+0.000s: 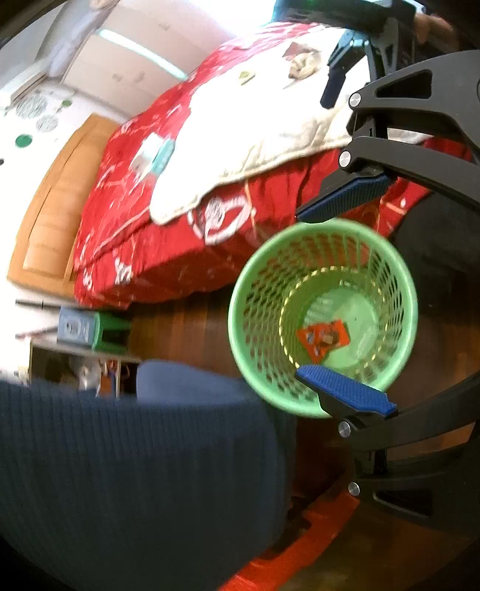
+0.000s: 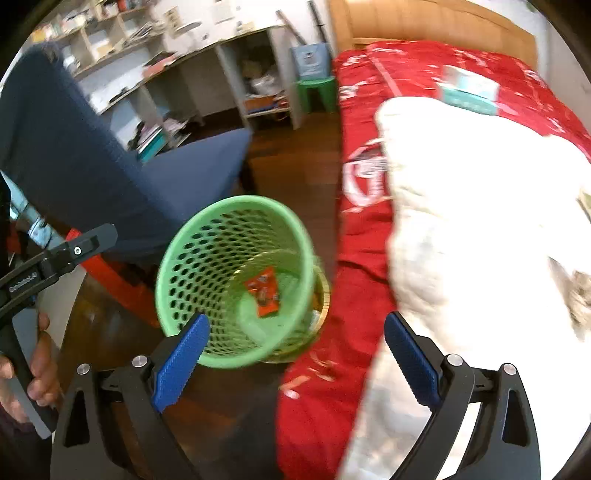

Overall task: Collect trash
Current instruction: 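Move the left tool back over the bed toward the trash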

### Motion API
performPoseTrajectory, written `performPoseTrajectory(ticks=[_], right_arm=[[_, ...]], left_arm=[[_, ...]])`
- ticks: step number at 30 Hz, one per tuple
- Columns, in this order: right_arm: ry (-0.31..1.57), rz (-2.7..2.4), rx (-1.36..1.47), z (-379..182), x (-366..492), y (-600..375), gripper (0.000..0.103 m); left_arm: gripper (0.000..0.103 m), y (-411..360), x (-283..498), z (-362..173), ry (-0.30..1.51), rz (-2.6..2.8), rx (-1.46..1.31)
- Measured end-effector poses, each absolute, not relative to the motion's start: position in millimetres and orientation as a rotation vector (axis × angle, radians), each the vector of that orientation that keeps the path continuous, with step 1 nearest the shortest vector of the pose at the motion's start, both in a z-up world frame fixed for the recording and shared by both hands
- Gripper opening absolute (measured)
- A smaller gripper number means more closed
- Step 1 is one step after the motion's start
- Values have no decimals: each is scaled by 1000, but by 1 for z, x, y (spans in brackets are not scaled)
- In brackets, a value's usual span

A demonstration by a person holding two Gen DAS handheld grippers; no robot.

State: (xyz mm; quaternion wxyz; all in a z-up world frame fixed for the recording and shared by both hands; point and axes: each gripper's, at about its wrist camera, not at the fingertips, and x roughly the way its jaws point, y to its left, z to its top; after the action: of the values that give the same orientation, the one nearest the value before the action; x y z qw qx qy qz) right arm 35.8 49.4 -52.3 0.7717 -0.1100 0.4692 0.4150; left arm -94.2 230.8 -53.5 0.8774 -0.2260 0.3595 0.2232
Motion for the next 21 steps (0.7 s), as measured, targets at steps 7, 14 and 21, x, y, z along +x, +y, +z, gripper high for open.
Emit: performPoseTrajectory(ticks=[7, 14, 21], right_arm=[[993, 766, -174, -38, 63, -33, 92], [952, 622, -168, -27, 94, -109, 92], [930, 483, -147, -22, 133, -176, 88]], left_arm=[[78, 194, -58, -50, 776, 363, -430], [78, 160, -29, -49, 803, 275, -402], [78, 124, -5, -52, 834, 205, -360]])
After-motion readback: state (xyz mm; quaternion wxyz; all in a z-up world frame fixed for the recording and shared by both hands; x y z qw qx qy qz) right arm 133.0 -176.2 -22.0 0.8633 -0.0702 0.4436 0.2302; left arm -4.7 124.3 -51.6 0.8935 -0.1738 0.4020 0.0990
